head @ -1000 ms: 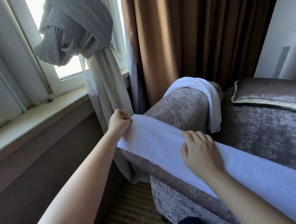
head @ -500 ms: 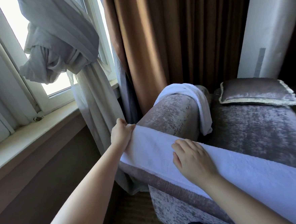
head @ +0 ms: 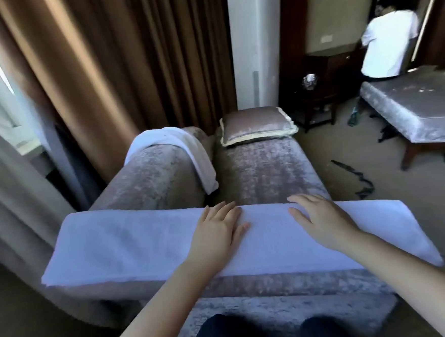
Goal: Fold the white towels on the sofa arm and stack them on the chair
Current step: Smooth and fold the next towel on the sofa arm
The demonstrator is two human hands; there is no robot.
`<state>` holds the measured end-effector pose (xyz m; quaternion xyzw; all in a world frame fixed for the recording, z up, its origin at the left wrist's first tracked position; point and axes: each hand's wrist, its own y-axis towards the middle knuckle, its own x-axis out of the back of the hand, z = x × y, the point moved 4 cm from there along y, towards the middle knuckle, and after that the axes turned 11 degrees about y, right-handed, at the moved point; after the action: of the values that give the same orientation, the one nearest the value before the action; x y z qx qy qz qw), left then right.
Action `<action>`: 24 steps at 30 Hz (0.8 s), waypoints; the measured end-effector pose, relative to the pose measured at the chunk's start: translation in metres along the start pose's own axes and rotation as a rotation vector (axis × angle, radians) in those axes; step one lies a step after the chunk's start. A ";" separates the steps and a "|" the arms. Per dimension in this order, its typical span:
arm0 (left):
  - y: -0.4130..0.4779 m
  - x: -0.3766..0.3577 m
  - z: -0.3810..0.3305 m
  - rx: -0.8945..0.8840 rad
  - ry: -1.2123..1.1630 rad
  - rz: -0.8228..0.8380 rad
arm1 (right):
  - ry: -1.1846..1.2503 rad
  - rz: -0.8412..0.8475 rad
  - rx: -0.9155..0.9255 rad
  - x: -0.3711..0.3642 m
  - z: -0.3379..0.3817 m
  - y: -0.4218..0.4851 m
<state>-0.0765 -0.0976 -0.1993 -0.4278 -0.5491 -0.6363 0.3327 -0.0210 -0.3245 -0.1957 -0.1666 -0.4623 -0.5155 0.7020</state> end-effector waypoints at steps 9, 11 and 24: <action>0.057 -0.038 -0.129 -0.218 0.032 -0.007 | 0.225 0.012 -0.433 0.064 -0.137 -0.069; 0.057 -0.042 -0.127 -0.219 0.037 -0.019 | 0.238 0.024 -0.468 0.068 -0.148 -0.070; 0.053 -0.037 -0.130 -0.202 0.045 -0.008 | 0.843 -0.035 -0.836 0.080 -0.183 -0.067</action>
<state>-0.0365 -0.2364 -0.2151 -0.4425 -0.4763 -0.6991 0.2977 0.0110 -0.5281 -0.2411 -0.2024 0.0961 -0.6869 0.6914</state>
